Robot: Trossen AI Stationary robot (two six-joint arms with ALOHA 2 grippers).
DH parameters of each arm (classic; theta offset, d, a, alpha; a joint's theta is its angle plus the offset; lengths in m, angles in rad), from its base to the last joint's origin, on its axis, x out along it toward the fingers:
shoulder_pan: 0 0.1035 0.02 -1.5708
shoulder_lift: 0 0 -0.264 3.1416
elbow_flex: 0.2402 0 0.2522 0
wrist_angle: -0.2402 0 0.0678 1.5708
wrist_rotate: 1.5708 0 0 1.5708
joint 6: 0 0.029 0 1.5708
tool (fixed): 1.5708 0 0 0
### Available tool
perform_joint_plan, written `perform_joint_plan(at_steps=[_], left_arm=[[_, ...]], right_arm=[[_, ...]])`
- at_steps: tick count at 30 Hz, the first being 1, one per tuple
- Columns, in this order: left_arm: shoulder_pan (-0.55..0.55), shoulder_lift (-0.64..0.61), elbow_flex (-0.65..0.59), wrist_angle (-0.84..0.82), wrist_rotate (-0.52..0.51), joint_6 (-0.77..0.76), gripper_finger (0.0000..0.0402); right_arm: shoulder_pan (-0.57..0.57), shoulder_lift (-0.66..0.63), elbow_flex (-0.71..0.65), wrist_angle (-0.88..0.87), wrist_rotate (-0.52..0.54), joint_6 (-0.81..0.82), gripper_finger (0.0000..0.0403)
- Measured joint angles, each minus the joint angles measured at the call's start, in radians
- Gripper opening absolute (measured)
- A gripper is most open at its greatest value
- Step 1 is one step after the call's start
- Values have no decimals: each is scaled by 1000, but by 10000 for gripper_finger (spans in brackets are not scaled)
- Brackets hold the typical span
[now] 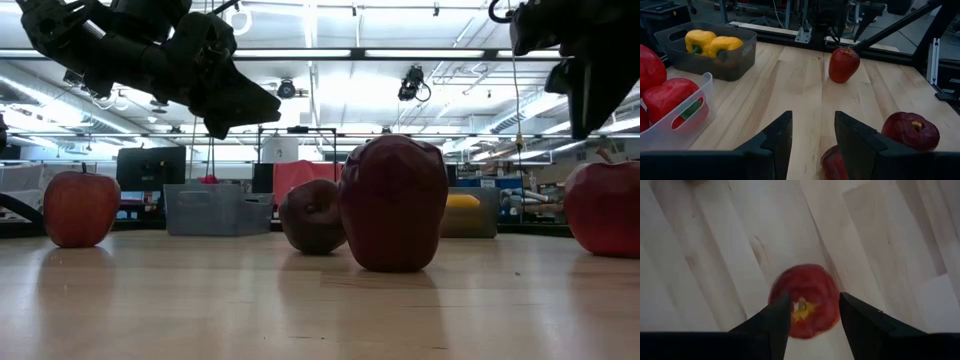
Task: Sort produce into baskets
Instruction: Put the top right apple into the left black transparent bin
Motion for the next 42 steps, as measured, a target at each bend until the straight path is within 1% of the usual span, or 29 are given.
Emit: perform_joint_plan(at_steps=[4, 10, 13, 17, 23, 25, 29, 32, 35, 39, 42], left_arm=[[0, 0, 0, 0, 0, 0, 152], [0, 0, 0, 0, 0, 0, 152], [0, 0, 0, 0, 0, -3, 152], [0, 0, 0, 0, 0, -5, 152], [0, 0, 0, 0, 0, -7, 152], [0, -1, 0, -5, 0, -16, 152], [0, -35, 1, -49, 0, -68, 152], [0, -82, 0, -117, 0, -86, 152], [0, -137, 0, -171, 0, -116, 152], [0, -210, 0, -246, 0, -132, 152], [0, -254, 1, -295, -7, -132, 152]], right_arm=[[9, 28, -37, 56, -5, 4, 178], [24, 59, -44, 54, -12, 19, 170], [24, 59, -44, 50, -20, 19, 159], [24, 59, -44, 43, -31, 19, 122], [24, 59, -44, 49, -33, 19, 29], [24, 59, -44, 49, -35, 15, 10], [24, 59, -44, 68, -50, -7, 8], [23, 59, -33, 117, -17, -101, 5], [-1, 59, -3, 193, -20, -197, 4], [-36, 59, 50, 252, -8, -321, 3], [-65, 59, 81, 255, 31, -361, 3]])
